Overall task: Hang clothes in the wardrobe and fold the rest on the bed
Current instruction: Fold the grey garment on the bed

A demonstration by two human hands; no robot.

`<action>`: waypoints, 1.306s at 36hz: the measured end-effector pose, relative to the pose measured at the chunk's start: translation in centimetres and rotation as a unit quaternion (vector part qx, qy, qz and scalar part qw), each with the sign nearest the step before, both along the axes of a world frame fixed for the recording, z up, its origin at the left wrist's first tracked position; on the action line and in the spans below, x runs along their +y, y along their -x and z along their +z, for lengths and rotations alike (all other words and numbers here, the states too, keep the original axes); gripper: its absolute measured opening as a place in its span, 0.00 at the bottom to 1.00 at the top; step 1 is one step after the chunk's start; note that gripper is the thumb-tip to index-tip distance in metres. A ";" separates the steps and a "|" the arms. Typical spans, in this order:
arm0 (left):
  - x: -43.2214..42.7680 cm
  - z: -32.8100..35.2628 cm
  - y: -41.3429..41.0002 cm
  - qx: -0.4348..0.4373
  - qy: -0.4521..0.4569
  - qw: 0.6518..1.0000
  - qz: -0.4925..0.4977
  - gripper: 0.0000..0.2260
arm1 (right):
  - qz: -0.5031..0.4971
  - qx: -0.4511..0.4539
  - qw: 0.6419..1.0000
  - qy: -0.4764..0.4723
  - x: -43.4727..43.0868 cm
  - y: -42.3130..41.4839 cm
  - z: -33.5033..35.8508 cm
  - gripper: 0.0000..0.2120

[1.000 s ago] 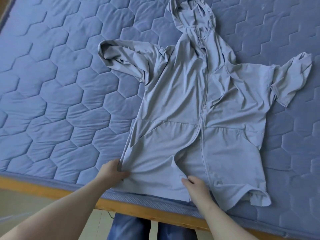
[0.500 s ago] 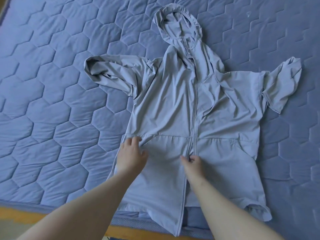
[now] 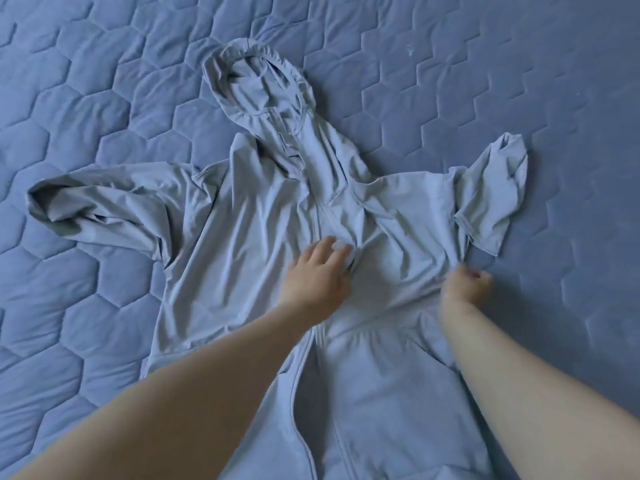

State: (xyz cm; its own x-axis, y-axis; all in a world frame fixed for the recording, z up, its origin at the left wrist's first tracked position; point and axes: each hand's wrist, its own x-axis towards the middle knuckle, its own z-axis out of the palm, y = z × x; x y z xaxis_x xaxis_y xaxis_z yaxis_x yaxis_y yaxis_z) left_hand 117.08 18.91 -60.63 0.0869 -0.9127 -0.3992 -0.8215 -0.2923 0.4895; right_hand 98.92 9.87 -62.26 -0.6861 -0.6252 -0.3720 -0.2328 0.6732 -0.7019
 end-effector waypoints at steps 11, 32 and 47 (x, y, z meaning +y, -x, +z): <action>-2.8 -2.8 1.9 -0.064 -0.129 0.987 -0.069 0.28 | 0.131 0.085 0.988 0.010 -7.1 4.1 -3.6 0.16; 1.6 5.5 -11.7 0.532 -0.071 0.711 0.454 0.06 | 0.593 -0.278 0.750 -0.097 7.3 -17.4 6.6 0.04; 6.1 -0.4 -22.3 0.259 -0.009 0.575 0.776 0.32 | 0.567 -0.035 0.817 -0.098 9.2 -21.0 3.0 0.16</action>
